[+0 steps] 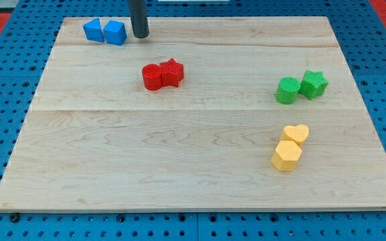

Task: Push the red blocks below the blue blocks

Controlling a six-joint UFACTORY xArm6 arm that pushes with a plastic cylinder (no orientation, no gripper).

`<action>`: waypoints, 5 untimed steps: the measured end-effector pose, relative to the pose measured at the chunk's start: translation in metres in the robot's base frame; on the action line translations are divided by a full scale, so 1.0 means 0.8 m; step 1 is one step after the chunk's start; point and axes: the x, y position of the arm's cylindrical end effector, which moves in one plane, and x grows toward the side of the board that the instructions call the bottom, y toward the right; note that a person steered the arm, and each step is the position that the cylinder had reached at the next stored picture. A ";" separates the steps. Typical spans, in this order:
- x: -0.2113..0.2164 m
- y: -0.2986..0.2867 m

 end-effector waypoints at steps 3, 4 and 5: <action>0.021 0.003; 0.074 0.052; 0.113 0.079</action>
